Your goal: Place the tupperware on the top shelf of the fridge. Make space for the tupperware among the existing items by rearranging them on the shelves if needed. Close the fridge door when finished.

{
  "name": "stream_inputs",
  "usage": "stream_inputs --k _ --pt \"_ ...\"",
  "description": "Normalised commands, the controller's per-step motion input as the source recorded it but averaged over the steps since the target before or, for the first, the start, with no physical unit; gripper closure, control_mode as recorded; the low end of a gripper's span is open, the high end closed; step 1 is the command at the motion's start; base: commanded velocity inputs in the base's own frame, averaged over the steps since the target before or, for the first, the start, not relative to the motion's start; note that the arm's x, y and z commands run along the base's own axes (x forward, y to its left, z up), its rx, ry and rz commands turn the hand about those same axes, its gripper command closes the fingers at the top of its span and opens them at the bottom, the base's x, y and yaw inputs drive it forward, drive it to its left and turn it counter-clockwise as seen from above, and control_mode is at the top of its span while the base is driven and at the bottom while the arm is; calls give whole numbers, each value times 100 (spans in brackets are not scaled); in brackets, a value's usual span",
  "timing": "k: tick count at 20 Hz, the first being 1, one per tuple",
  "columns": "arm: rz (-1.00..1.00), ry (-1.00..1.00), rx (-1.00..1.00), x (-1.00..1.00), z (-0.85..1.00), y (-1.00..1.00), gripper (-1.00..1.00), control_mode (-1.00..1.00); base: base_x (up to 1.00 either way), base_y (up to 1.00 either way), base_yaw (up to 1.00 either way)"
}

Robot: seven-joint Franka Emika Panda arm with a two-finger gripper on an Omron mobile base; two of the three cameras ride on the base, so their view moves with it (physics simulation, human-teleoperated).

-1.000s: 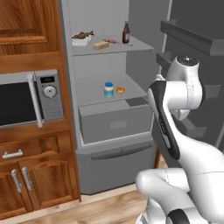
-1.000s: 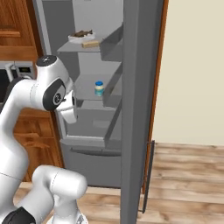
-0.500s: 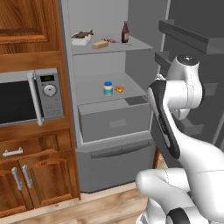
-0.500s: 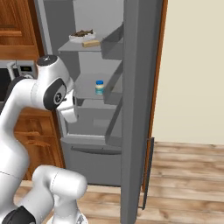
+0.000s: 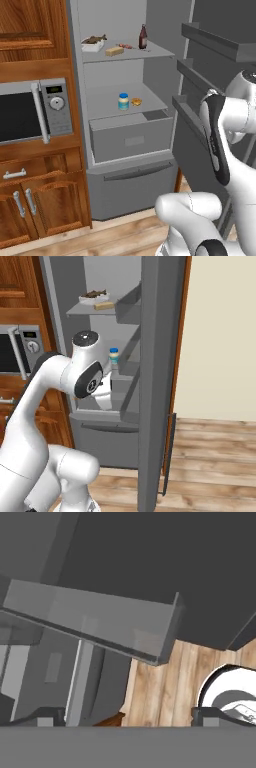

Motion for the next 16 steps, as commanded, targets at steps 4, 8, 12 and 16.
stream_inputs --k 4,8,12,16 --pt "-1 -12 17 -22 -35 -100 -100 -100 0 0 0" --pt "4 -8 23 -34 -30 -100 -100 -100 0 0 0" --pt "14 -18 20 -94 -23 -80 -100 -100 0 0 0" --pt "15 -18 8 -100 -1 -36 -100 -100 0 0 0"
